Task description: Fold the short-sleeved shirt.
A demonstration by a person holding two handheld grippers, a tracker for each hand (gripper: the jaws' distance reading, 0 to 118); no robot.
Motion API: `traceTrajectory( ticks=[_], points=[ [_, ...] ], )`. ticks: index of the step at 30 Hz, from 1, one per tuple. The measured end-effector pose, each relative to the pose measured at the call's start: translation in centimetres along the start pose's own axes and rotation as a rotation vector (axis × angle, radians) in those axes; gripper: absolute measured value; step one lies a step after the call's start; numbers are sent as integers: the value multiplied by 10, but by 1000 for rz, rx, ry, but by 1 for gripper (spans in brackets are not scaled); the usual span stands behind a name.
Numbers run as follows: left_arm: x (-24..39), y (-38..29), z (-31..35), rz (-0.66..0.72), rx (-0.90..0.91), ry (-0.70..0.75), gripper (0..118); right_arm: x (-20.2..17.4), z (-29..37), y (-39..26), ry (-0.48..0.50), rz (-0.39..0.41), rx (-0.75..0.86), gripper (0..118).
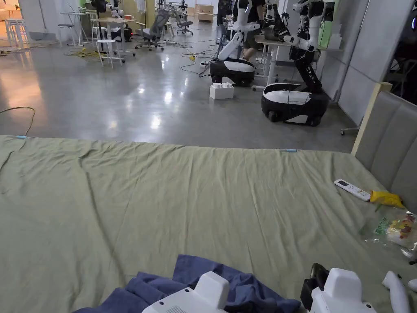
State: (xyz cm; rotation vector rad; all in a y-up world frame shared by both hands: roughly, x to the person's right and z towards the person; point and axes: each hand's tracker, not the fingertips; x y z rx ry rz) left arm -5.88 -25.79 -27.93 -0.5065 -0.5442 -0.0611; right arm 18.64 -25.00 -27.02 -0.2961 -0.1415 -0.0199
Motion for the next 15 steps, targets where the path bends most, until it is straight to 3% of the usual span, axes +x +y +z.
traceTrajectory(
  ticks=[8,10,13,15],
  points=[
    [-63,21,57,199,231,294,60,-23,1,20,49,62,35,1],
    [-79,23,71,177,265,366,50,-28,2,25,57,67,53,1],
    [-99,23,89,152,285,445,22,-35,2,31,69,76,72,1],
    [-114,21,100,182,282,462,16,-40,3,35,73,81,84,1]
  ],
)
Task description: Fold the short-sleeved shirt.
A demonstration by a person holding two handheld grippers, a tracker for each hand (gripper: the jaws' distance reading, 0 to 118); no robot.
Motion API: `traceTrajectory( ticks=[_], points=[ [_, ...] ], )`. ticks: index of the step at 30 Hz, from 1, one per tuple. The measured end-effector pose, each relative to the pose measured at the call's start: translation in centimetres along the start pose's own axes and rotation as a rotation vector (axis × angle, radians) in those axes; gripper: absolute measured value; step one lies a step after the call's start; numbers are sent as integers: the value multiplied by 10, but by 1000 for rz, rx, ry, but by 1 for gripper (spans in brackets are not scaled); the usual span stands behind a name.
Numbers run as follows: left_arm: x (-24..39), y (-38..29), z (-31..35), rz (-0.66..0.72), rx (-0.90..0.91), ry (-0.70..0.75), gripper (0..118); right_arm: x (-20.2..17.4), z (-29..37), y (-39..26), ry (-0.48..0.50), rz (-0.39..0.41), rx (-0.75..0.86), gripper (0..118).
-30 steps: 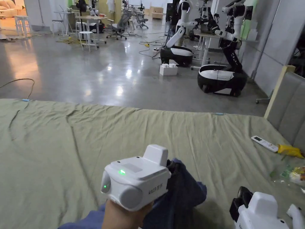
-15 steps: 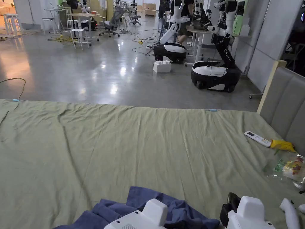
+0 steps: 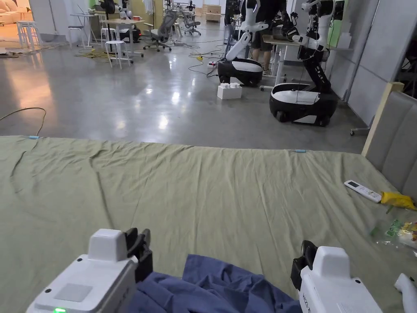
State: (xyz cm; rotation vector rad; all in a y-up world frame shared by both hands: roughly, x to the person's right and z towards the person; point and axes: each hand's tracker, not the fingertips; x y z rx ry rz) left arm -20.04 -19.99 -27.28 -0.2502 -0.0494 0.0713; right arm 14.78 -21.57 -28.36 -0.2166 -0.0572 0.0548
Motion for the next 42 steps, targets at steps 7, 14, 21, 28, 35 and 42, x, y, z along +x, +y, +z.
traceTrajectory(
  ticks=[7,14,21,28,35,42],
  points=[
    [-39,0,8,44,-22,74,1,-11,0,7,9,10,35,1],
    [-61,-1,3,32,-61,160,1,-16,4,14,16,14,74,1],
    [-90,-24,-19,85,-267,173,1,-14,4,10,24,26,59,1],
    [-121,-70,-61,158,-557,121,32,-8,1,-2,13,18,16,1],
    [-128,-110,-86,189,-667,155,67,-5,-3,-14,5,25,-24,1],
    [-122,-144,-103,155,-773,168,66,-1,-6,-24,-4,30,-62,1]
  ],
)
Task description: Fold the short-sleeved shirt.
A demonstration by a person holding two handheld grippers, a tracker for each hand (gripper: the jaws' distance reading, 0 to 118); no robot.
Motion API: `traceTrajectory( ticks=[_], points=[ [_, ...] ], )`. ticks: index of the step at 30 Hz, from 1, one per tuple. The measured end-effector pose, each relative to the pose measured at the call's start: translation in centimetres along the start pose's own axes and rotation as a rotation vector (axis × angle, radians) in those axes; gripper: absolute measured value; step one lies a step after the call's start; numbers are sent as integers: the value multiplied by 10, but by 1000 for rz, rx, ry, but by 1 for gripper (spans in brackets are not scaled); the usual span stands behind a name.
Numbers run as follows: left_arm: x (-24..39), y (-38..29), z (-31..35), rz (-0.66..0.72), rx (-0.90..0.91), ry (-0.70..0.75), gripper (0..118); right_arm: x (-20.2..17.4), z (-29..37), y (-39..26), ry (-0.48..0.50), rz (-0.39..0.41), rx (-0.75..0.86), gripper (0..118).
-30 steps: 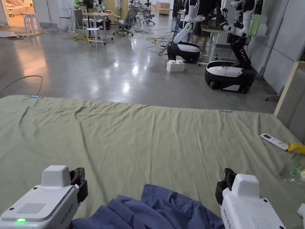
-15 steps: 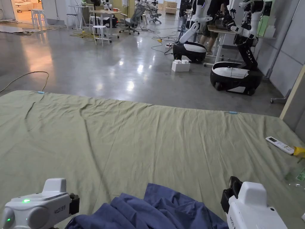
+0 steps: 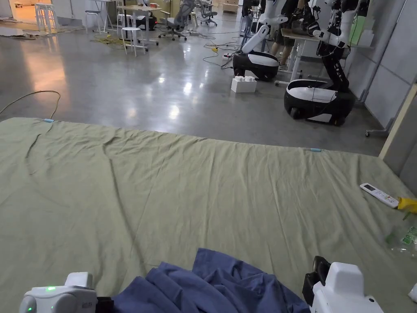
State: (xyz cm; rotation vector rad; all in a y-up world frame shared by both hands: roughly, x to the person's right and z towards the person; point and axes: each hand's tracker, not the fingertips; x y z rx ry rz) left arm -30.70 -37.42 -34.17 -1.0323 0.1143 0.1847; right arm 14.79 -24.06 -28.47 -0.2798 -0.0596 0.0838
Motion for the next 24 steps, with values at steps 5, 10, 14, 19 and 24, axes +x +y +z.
traceTrajectory(
  ticks=[5,10,14,19,24],
  points=[
    [17,-8,6,-91,64,30,44,3,-5,-9,-3,-14,-37,1],
    [21,-10,6,-84,72,1,7,10,-10,-15,-8,-34,-66,1],
    [16,-10,15,-81,95,-19,5,22,-18,-18,-13,-39,-115,1],
    [12,-10,38,-61,152,-73,5,45,-49,-25,-27,-47,-299,16],
    [19,-9,51,-98,185,-67,5,58,-93,-47,14,-49,-518,63]
  ],
)
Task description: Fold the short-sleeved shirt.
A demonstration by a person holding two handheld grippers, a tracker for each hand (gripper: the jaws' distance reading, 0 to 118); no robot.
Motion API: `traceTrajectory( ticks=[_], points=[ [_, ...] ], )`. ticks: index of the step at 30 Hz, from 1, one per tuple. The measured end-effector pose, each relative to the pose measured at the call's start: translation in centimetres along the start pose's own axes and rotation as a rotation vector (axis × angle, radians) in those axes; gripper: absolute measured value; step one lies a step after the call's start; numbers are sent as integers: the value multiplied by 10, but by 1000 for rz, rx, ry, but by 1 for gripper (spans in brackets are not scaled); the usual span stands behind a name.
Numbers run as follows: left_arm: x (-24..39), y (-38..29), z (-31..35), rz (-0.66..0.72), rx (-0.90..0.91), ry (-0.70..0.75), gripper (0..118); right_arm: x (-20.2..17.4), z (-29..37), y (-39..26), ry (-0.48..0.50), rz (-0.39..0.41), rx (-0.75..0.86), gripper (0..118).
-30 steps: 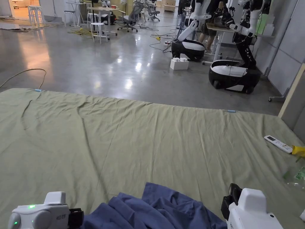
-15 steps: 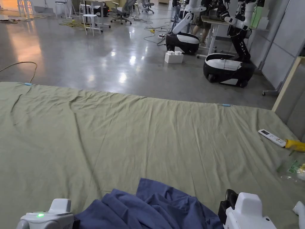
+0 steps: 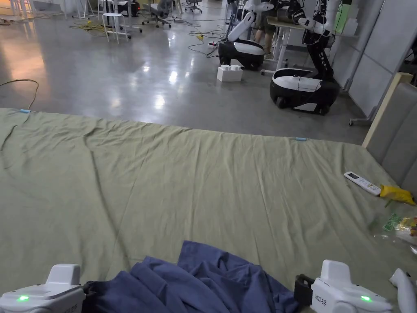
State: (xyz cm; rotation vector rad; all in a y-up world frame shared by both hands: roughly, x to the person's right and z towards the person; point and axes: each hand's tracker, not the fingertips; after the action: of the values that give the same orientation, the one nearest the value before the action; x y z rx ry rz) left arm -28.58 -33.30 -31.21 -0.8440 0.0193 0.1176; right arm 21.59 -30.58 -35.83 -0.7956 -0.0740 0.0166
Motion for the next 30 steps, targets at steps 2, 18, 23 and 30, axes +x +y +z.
traceTrajectory(
  ticks=[2,18,23,30],
  points=[
    [3,3,1,-4,5,2,5,-1,-17,-3,-8,30,-40,63],
    [26,-3,22,-66,7,2,5,-18,-56,-28,81,84,-149,8],
    [29,13,50,-51,63,1,5,-14,-24,-16,64,91,-36,8],
    [18,55,82,-47,186,-13,5,-13,36,21,41,123,165,8]
  ],
)
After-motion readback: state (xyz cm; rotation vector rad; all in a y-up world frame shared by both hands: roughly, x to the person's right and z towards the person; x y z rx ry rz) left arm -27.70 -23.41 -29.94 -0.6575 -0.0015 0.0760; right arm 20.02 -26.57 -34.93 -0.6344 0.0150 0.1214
